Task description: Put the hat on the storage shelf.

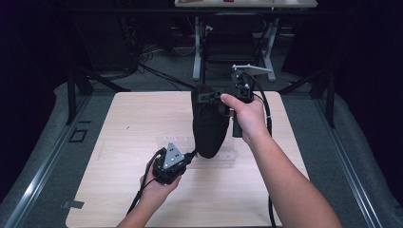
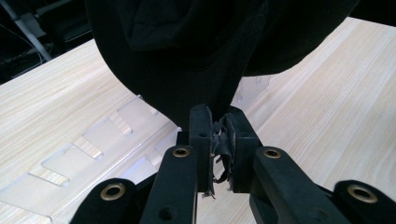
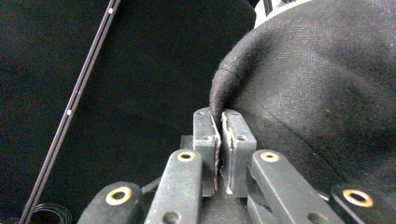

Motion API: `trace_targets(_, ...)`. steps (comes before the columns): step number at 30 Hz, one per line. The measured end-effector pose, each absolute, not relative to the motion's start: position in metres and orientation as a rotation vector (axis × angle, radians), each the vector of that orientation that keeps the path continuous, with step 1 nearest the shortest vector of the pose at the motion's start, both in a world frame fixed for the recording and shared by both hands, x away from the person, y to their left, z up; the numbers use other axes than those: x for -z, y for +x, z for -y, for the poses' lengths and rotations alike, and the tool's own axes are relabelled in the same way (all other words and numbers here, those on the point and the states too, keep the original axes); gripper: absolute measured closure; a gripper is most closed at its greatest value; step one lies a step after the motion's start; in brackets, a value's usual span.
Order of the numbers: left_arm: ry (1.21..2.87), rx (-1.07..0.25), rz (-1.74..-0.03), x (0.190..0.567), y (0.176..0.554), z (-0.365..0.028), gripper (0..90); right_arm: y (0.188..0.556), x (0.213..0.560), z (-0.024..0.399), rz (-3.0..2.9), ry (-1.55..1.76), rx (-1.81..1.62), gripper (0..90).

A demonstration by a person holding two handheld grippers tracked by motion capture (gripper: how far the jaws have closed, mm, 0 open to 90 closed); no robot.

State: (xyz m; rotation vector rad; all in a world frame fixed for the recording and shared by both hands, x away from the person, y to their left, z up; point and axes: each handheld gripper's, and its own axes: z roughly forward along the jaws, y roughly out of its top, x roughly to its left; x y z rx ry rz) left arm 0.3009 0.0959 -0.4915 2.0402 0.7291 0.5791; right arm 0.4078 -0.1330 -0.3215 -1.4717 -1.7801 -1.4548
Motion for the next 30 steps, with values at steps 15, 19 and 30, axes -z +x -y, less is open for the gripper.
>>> trace_targets(15, 2.073, -0.637, -0.694, 0.493, 0.299, -0.097, 85.3, 0.396, 0.309, 0.149, 1.794, -1.460, 1.568, 66.2)
trace_targets(19, 2.075, -0.653, -0.695, 0.495, 0.298, -0.099, 85.5, 0.390, 0.306, 0.158, 1.853, -1.474, 1.601, 59.8)
trace_targets(30, 2.065, -0.617, -0.736, 0.498, 0.301, -0.107, 85.5, 0.379, 0.305, 0.172, 1.955, -1.509, 1.649, 52.7)
